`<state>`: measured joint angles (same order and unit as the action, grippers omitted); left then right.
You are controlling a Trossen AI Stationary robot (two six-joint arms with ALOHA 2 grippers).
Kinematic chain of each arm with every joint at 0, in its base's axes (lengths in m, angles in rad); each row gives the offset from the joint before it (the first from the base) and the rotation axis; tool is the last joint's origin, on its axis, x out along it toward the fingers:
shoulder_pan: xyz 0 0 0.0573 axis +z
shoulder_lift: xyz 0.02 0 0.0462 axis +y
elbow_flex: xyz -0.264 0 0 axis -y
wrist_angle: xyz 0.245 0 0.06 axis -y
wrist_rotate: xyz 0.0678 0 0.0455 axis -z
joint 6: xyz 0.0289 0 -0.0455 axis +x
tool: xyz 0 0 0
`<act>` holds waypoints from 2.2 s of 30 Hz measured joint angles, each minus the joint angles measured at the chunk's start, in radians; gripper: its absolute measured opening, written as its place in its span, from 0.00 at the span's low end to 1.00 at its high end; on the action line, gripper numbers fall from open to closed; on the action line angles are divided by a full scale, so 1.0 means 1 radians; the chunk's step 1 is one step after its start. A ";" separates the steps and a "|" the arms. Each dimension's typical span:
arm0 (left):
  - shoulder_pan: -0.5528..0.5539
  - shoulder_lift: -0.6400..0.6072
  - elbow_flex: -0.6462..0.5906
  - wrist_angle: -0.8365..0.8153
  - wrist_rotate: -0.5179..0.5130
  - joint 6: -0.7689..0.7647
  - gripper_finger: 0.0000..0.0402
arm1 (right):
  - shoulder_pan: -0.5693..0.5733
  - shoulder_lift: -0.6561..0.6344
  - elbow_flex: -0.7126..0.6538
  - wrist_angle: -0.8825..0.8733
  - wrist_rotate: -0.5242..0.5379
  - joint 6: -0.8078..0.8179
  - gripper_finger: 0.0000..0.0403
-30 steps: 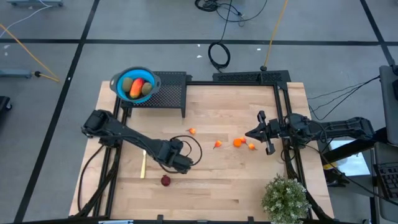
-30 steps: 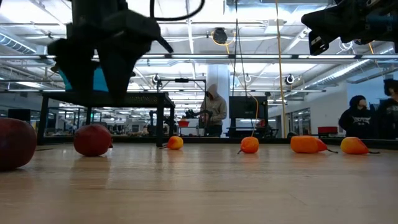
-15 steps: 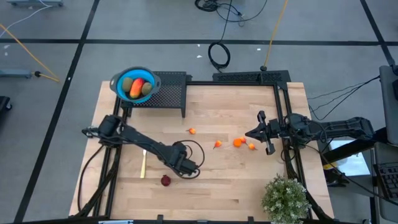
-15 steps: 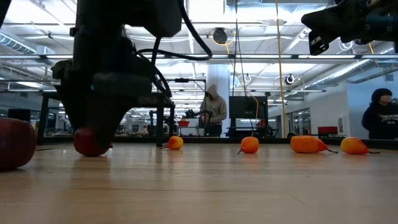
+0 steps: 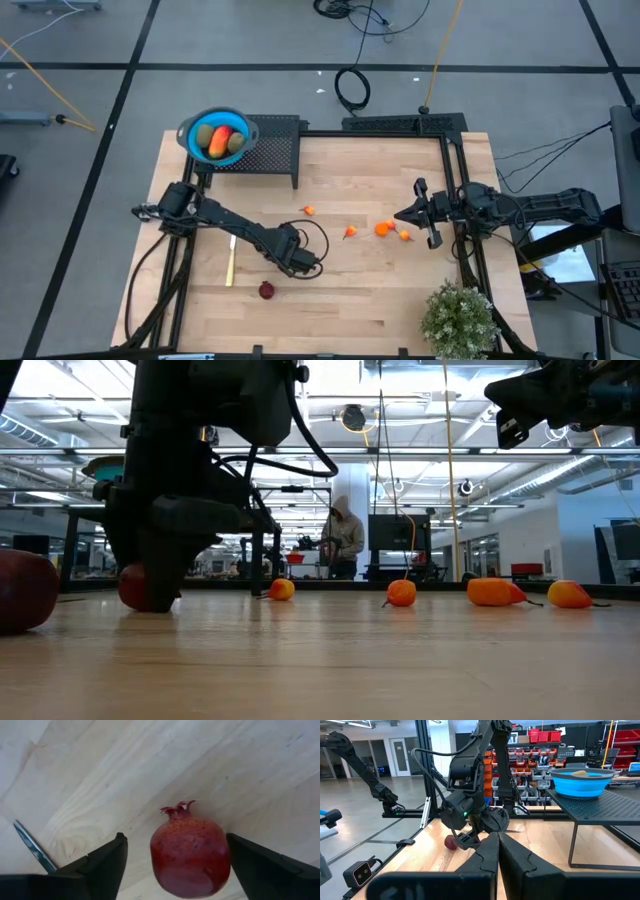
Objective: Pick & Place Fruit
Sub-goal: Put the pomegranate into the blue strainer bowl on the shelf
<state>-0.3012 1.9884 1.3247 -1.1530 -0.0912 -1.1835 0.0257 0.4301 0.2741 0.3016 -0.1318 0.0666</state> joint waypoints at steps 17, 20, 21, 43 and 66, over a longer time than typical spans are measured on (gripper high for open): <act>0.000 -0.002 0.002 -0.018 0.020 0.022 0.48 | 0.000 0.000 0.000 0.000 0.000 0.000 0.01; 0.000 -0.032 0.010 -0.019 0.013 0.030 0.45 | 0.000 0.000 0.000 0.000 0.000 0.000 0.01; 0.000 -0.046 0.010 -0.018 0.011 0.030 0.44 | 0.000 0.000 0.000 0.000 0.000 0.000 0.01; -0.049 -0.518 0.012 0.677 -0.407 0.567 0.46 | 0.000 0.000 0.000 0.000 0.000 -0.001 0.01; -0.049 -0.518 0.012 1.546 0.060 1.154 0.48 | 0.000 0.000 0.000 -0.015 0.000 -0.004 0.01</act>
<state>-0.3504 1.4704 1.3369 0.3928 -0.0312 -0.0294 0.0259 0.4305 0.2741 0.2862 -0.1314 0.0624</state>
